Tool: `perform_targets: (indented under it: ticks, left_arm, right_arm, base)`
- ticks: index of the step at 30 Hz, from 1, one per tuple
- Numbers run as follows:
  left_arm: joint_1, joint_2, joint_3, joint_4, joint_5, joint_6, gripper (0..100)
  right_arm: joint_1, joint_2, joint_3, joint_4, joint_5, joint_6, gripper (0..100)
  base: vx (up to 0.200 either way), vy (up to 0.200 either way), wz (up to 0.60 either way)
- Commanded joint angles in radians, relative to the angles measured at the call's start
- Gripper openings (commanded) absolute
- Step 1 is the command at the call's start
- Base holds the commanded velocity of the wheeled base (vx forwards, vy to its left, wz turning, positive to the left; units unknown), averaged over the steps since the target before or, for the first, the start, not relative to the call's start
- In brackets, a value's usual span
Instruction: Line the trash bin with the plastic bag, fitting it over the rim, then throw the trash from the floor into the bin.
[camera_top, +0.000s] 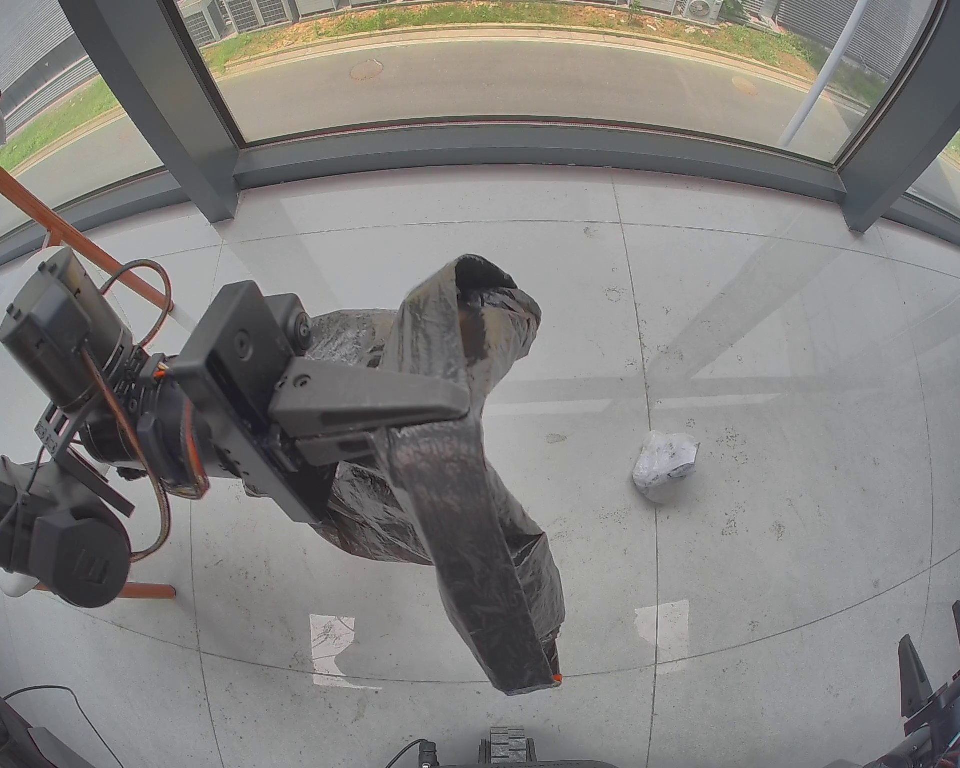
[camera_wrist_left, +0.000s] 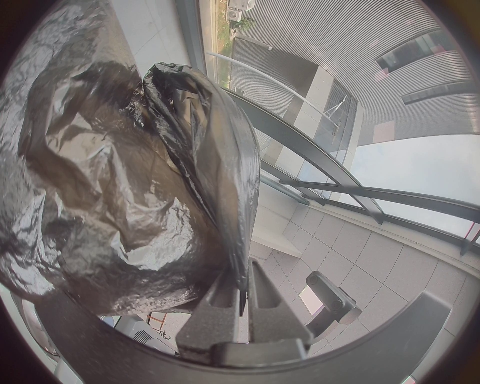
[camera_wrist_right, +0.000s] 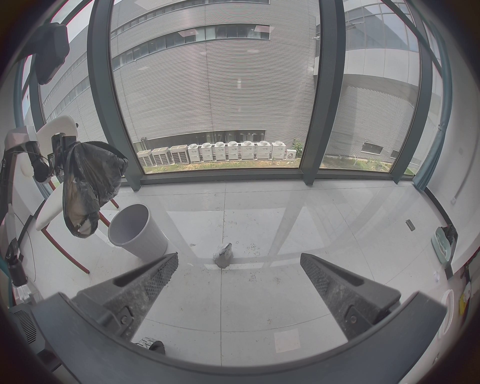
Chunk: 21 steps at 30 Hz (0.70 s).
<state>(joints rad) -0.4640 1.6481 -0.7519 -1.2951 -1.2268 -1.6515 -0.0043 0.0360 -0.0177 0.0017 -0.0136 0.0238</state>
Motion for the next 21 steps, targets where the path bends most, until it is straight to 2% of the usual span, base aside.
perform_targets:
  ticks: [1,10,14,21]
  left_arm:
    - [0.002,0.045,0.020,-0.012,0.001,0.004,0]
    - [-0.004,0.148,0.003,-0.085,0.003,-0.004,0]
    - [-0.025,0.245,-0.037,-0.159,0.003,-0.007,0]
    - [-0.056,0.334,-0.121,-0.190,0.003,-0.047,0]
  right_arm:
    - [0.000,0.001,0.018,0.000,0.000,0.001,100]
    - [0.000,0.001,0.018,0.000,0.000,0.001,100]
    - [0.000,0.001,0.018,0.000,0.000,0.001,100]
    - [0.000,0.001,0.018,0.000,0.000,0.001,100]
  base:
    - [0.000,0.000,0.00]
    - [0.000,0.000,0.00]
    - [0.000,0.000,0.00]
    - [0.000,0.000,0.00]
